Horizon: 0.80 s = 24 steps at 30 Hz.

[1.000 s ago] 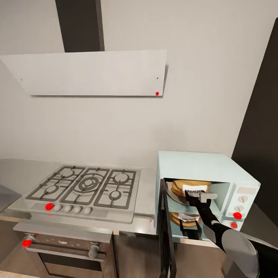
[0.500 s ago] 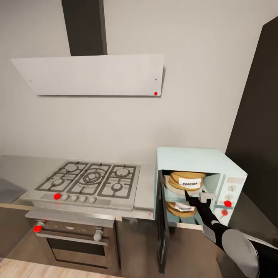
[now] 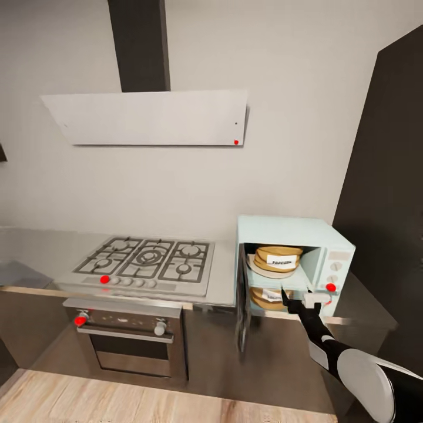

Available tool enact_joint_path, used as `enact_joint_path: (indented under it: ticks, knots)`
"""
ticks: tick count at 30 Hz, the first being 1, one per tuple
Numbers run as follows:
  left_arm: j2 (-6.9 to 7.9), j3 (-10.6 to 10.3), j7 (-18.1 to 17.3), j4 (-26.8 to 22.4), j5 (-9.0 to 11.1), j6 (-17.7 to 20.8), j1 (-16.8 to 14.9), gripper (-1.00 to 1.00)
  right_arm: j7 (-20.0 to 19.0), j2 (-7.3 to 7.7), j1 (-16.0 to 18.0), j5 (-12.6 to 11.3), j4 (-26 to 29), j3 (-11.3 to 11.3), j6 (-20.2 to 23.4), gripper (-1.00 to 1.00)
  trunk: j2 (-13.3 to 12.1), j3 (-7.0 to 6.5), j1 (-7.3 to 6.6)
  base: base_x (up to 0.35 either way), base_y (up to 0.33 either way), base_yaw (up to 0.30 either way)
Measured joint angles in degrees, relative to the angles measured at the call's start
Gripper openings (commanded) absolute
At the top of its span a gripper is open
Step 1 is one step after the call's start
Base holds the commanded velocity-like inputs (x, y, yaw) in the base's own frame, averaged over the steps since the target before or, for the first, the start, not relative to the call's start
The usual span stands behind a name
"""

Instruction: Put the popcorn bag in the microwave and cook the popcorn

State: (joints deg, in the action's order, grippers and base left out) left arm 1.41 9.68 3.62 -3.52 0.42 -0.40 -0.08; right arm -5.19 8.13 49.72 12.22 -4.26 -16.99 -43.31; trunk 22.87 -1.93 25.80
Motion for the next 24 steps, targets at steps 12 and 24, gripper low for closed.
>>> enact_joint_path:
  ticks: [12,24]
  knots:
    - [0.00,0.02,0.01,0.00,0.01,0.02,0.00,1.00,-0.10,0.00,-0.03,0.02,0.00,0.07,0.12,1.00,0.00,0.00,0.00,-0.326,0.100,0.000]
    - [0.43,0.06,-0.34,-9.43,-0.03,0.44,-0.04,1.00,0.48,1.99,-16.82,0.08,-0.17,0.33,10.76,1.00,0.01,0.00,-0.03,-0.082,0.046,0.000]
